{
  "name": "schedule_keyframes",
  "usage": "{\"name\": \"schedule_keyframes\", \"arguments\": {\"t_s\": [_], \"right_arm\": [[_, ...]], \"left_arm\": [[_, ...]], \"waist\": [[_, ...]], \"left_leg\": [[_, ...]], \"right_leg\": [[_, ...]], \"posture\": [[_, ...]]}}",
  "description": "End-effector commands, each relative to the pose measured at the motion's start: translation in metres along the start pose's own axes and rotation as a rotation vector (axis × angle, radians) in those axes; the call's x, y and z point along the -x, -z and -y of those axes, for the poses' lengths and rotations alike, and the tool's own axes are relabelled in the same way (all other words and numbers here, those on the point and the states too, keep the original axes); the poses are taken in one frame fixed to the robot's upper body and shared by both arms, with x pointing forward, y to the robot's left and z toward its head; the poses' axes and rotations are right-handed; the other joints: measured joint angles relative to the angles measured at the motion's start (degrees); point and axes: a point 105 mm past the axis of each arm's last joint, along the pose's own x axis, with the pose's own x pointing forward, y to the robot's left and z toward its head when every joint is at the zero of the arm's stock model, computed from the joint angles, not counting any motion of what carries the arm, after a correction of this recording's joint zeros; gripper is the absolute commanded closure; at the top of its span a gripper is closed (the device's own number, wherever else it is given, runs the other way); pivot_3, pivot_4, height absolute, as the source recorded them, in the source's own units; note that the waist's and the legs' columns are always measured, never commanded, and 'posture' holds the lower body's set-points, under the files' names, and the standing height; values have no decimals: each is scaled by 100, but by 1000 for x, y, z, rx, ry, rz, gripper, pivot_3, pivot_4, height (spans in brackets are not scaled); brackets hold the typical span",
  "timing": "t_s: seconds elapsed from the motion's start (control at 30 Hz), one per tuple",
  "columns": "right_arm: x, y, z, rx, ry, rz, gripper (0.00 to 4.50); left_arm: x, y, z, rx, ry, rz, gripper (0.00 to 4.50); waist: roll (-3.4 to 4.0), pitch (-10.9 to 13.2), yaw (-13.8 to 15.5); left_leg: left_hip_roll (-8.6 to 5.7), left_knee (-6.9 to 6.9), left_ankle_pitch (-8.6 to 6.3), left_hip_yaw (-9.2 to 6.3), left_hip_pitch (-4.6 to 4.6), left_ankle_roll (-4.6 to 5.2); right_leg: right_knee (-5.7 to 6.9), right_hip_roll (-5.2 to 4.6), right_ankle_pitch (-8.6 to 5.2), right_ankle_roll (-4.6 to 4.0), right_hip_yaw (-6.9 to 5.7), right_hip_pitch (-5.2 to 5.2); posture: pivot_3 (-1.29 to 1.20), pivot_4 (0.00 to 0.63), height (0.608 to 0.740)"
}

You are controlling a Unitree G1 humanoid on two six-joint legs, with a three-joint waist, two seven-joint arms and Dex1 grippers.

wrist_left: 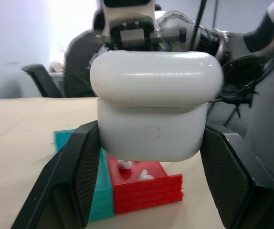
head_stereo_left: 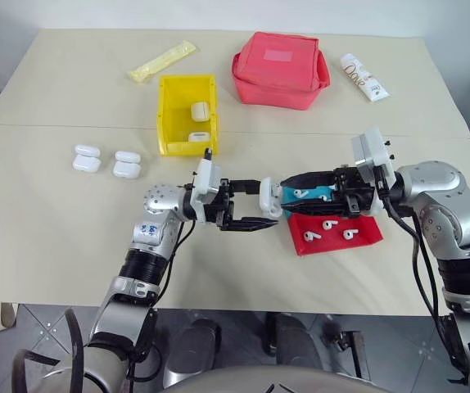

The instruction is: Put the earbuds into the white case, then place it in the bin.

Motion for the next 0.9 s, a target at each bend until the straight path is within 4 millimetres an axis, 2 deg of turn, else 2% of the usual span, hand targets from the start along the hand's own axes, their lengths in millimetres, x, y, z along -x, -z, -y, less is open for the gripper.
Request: {"name": "schedule_keyframes", "arguments": {"t_s": [0.03, 0.3, 0.47, 0.57, 0.73, 0.9], "right_arm": [[10, -8, 7, 21, 75, 6, 2454], [38, -10, 11, 20, 240, -1, 2454], [73, -3, -14, -27, 400, -29, 2454], [96, 2, -34, -47, 507, -46, 1834], [128, 6, -68, -62, 648, -52, 131], [143, 13, -94, -94, 715, -68, 24]], "left_arm": [[-5, -23, -3, -94, 18, 54, 1728], [-6, -22, -7, -97, -1, 58, 1728], [2, -20, -10, -92, -24, 42, 1728], [9, -18, -11, -85, -38, 25, 1728], [17, -16, -15, -76, -61, 7, 1728], [22, -14, -17, -71, -69, -2, 1728]], "waist": [[8, 1, -12], [7, 1, 0], [7, 1, 47], [7, 1, 58], [6, 1, 83], [5, 2, 107]], "left_leg": [[-2, 0, 0, 1, -2, 0], [-2, -2, 1, 2, 0, -1], [-3, -1, 1, -3, -9, 0], [-4, 0, 1, -3, -8, 1], [-1, -2, 0, 3, 2, 1], [-2, -6, -2, 9, 9, 7]], "right_leg": [[1, -3, 1, 1, 1, -2], [1, 0, 2, 2, 1, 0], [-1, -2, 2, 2, -5, -1], [-2, -1, 4, 5, -5, 2], [-7, 3, 4, 5, -2, 8], [-15, 4, 4, 7, 5, 12]], "posture": [[0, 150, 740], [0, 150, 740], [0, 150, 740], [0, 150, 740], [0, 150, 740], [0, 150, 740]]}}
